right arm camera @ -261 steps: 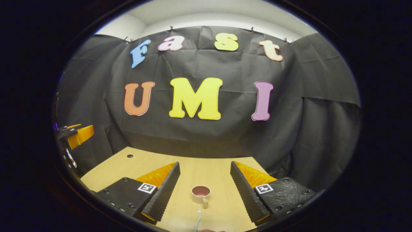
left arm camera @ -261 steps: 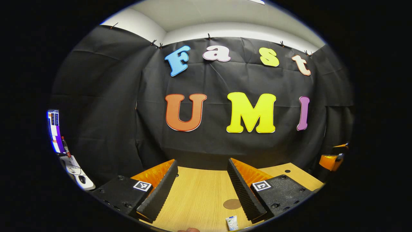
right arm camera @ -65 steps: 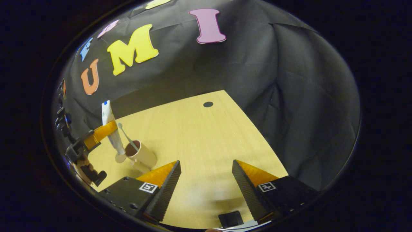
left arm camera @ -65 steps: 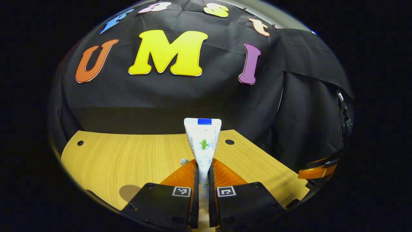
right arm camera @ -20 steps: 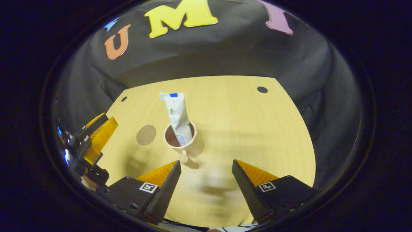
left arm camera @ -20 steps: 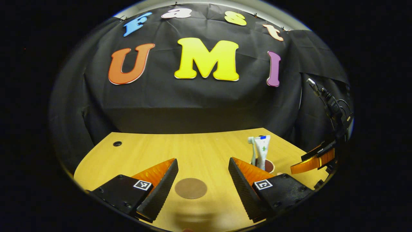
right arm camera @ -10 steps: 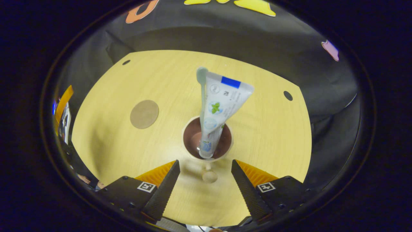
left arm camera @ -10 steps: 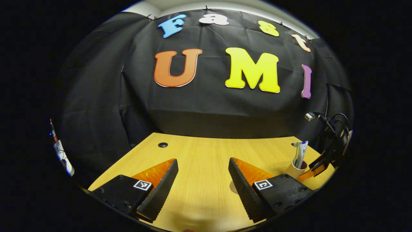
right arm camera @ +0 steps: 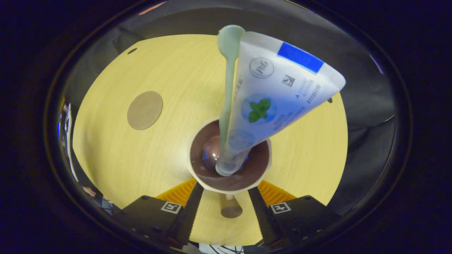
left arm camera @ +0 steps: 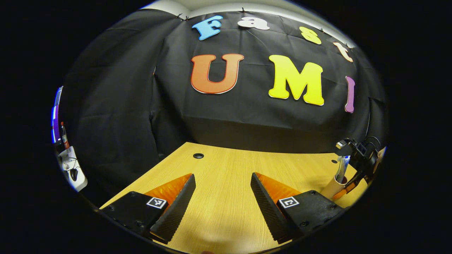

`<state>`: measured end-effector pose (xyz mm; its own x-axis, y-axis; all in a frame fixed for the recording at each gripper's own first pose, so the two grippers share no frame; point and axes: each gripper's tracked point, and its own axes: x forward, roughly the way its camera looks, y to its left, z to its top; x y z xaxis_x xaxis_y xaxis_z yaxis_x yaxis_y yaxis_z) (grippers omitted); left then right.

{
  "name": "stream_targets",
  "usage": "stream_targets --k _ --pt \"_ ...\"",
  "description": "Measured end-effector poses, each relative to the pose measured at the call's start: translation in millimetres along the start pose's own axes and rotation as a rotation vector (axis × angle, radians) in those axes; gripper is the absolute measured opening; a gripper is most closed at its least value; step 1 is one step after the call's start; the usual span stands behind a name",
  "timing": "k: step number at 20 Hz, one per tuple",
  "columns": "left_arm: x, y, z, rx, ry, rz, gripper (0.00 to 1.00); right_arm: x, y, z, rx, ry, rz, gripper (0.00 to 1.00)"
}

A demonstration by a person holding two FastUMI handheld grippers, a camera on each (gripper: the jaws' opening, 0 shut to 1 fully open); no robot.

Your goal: Put the toothbrush and toothpaste on the desktop into the cup, then pick up the cup and place it on the coaster on the desktop.

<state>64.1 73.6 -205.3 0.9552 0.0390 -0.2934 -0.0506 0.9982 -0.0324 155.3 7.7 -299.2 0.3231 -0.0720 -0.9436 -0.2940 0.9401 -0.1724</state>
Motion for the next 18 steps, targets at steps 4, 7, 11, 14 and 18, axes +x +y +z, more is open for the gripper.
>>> stream_targets --k 4,7,11,14,18 --pt "-1 2 2 0.013 -0.013 0.008 1.0 1 -4 -4 -0.016 0.013 0.027 0.25" --pt "-3 2 6 0.018 -0.024 0.011 0.99 3 -4 -1 0.0 0.003 0.029 0.17" --pt "-7 5 11 0.021 -0.041 0.006 0.99 -2 4 -3 -0.024 0.001 0.026 0.14" --pt "-9 11 14 0.02 -0.05 0.003 0.99 -10 18 7 -0.044 -0.021 0.044 0.14" --pt "-12 27 22 -0.006 -0.066 0.013 0.99 -42 61 28 -0.086 -0.066 0.063 0.14"
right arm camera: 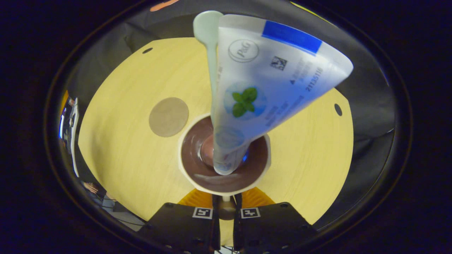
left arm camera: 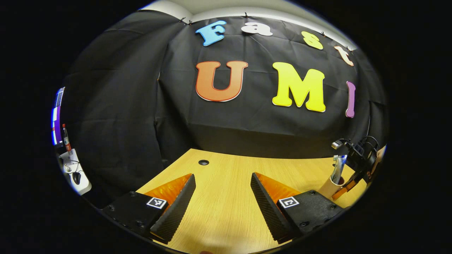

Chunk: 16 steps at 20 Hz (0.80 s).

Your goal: Put the toothbrush and toothpaste on the desktop into the cup, then pick up the cup and place it on the coaster on the desktop.

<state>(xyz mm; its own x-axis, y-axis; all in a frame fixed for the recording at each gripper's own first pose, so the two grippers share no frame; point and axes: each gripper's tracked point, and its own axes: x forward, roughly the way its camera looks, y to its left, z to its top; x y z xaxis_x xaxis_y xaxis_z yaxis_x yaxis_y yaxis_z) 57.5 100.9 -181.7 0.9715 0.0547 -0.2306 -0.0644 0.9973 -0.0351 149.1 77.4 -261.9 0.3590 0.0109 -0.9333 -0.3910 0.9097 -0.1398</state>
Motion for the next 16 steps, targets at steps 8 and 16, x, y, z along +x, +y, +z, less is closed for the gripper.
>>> stream_targets --k 8,16 --pt "-14 64 6 -0.016 -0.031 0.076 0.99 3 89 64 -0.106 -0.036 0.019 0.14" --pt "-32 118 15 -0.004 -0.049 0.154 0.98 35 112 72 -0.161 0.044 -0.046 0.14"
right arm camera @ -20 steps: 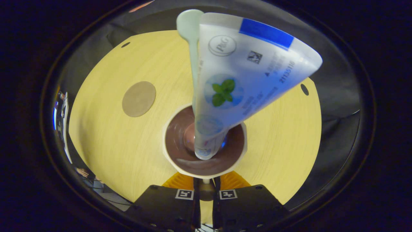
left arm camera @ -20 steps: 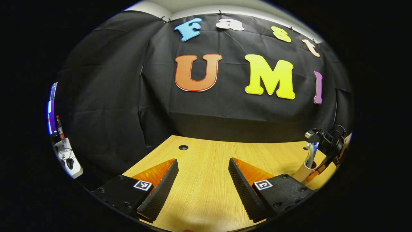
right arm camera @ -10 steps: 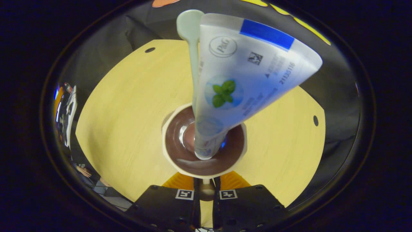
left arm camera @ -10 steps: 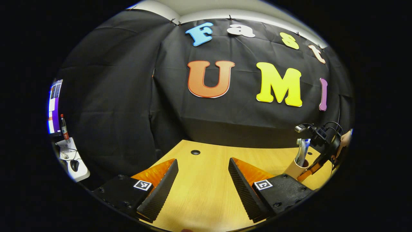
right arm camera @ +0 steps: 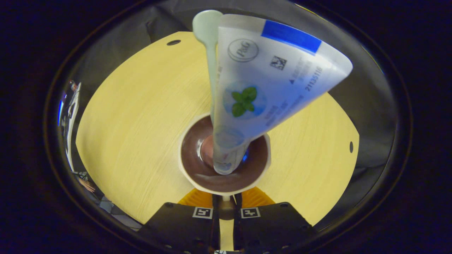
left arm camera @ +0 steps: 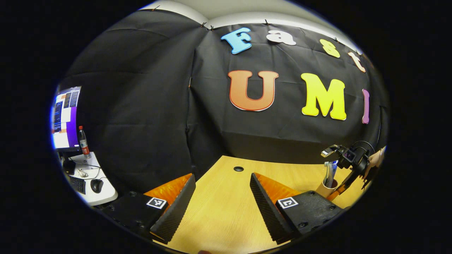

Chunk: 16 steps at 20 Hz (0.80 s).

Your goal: Put the toothbrush and toothpaste on the desktop into the cup, then pick up the cup and place it on the coaster on the desktop.

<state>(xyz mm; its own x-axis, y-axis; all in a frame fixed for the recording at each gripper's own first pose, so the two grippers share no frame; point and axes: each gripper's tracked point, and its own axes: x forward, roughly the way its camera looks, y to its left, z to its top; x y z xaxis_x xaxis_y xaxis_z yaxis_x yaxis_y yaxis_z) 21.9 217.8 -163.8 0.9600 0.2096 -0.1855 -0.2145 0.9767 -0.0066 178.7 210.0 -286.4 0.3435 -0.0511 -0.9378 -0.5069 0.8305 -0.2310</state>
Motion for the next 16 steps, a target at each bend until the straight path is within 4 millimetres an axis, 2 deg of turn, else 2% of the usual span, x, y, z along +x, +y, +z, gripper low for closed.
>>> stream_targets --k 4,8,9,10,11,12,13,15,16 --pt "-5 3 3 0.013 0.002 -0.014 0.98 0 -6 -4 0.018 -0.005 0.011 0.15" --pt "-10 -7 10 0.009 0.005 -0.045 0.98 -5 -14 -9 0.129 -0.019 0.037 0.3" --pt "-14 -10 14 0.01 0.002 -0.051 0.98 -8 -17 -18 0.164 -0.018 0.049 0.4" --pt "-18 -13 18 0.012 -0.005 -0.059 0.98 -16 -20 -22 0.19 -0.03 0.058 0.43" --pt "-22 -16 23 0.016 -0.013 -0.067 0.98 -24 -23 -27 0.21 -0.049 0.069 0.54" --pt "-25 -20 28 0.022 -0.019 -0.076 0.98 -34 -25 -33 0.231 -0.079 0.078 0.61" --pt "-29 -23 30 0.027 -0.022 -0.086 0.98 -42 -28 -38 0.251 -0.109 0.084 0.77" --pt "-38 -32 36 0.036 -0.023 -0.107 0.98 -74 -29 -42 0.295 -0.186 0.112 0.99" --pt "-41 -36 40 0.039 -0.027 -0.115 0.98 -91 -30 -42 0.312 -0.238 0.122 0.99"
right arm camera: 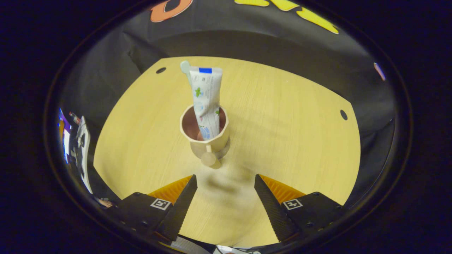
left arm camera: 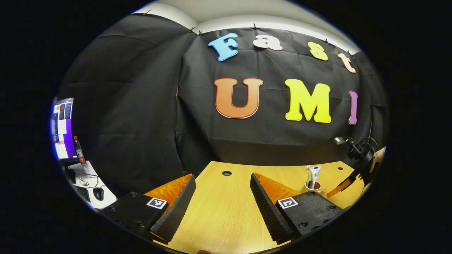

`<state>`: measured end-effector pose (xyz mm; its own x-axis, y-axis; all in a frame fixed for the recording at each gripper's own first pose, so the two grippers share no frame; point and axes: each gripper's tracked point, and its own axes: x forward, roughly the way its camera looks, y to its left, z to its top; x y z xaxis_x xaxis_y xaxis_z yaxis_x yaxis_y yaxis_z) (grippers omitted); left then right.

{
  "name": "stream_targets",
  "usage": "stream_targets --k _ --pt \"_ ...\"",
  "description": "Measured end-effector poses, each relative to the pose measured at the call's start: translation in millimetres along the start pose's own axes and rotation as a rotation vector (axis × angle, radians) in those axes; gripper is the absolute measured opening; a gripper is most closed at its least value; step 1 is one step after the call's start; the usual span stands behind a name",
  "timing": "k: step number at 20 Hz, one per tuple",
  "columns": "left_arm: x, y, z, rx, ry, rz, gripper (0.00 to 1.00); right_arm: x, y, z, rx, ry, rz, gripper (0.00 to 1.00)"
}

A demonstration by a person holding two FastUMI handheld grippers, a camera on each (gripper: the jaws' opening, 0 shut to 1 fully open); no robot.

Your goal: Put the toothbrush and toothpaste on the desktop into the cup, then pick up the cup and place it on the coaster on the desktop.

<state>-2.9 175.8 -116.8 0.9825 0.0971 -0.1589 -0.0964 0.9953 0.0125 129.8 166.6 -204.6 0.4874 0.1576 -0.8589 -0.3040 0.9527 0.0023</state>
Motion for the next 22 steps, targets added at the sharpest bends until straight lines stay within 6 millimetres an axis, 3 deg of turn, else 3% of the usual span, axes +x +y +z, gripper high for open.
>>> stream_targets --k 3,7,12,16,22 --pt "-12 -11 12 0.006 -0.023 -0.021 0.98 -51 0 12 0.025 -0.188 0.015 0.97" --pt "-26 -22 26 0.015 -0.051 -0.04 0.98 -104 4 10 0.026 -0.414 -0.021 0.94" --pt "-36 -30 31 0.018 -0.058 -0.063 0.98 -154 7 11 0.055 -0.619 -0.052 0.97" --pt "-40 -32 33 0.004 -0.068 -0.071 0.98 -167 7 17 0.065 -0.693 -0.089 0.97" --pt "-41 -22 39 -0.01 -0.087 -0.062 0.98 -174 23 19 0.073 -0.735 -0.072 0.97"
